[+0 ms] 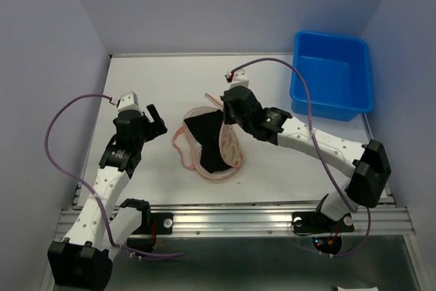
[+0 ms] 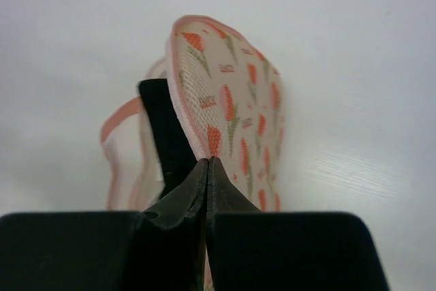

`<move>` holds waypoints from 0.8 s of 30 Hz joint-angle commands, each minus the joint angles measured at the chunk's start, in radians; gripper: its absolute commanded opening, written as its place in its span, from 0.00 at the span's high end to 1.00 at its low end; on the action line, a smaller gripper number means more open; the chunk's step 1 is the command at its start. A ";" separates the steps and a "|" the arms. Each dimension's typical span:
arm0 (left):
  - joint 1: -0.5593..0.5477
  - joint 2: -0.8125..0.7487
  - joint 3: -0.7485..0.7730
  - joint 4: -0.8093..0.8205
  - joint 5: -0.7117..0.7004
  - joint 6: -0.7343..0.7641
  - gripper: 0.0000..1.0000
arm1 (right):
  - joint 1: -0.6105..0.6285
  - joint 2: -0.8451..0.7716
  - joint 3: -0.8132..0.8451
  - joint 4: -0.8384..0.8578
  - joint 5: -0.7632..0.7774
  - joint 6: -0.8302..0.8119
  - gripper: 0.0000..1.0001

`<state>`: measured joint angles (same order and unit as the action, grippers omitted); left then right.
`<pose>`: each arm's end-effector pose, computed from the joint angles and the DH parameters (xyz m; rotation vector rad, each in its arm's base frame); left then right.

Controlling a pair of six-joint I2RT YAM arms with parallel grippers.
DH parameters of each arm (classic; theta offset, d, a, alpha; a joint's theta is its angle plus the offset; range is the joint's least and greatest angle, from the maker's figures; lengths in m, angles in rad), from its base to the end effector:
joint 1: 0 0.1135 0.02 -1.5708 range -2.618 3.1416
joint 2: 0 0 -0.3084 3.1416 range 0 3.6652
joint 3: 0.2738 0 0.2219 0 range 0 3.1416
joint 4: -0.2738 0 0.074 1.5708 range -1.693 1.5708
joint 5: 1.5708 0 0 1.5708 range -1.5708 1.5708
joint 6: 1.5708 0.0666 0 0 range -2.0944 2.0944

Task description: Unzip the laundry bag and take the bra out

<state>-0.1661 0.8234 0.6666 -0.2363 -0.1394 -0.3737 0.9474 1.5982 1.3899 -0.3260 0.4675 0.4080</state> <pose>0.1594 -0.0173 0.3120 -0.2946 1.9440 -0.2176 0.2373 0.2786 0.3683 -0.2769 2.0424 0.3514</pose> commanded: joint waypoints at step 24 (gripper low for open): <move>0.007 0.005 -0.015 0.031 0.046 0.027 0.03 | -0.335 -0.365 -0.229 -0.136 -0.281 -0.026 0.27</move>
<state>-0.1658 0.8429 0.6621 -0.2363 -0.1112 -0.3668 0.6090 1.3102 1.1248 -0.4942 0.3912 0.3534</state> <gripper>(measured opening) 0.968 0.724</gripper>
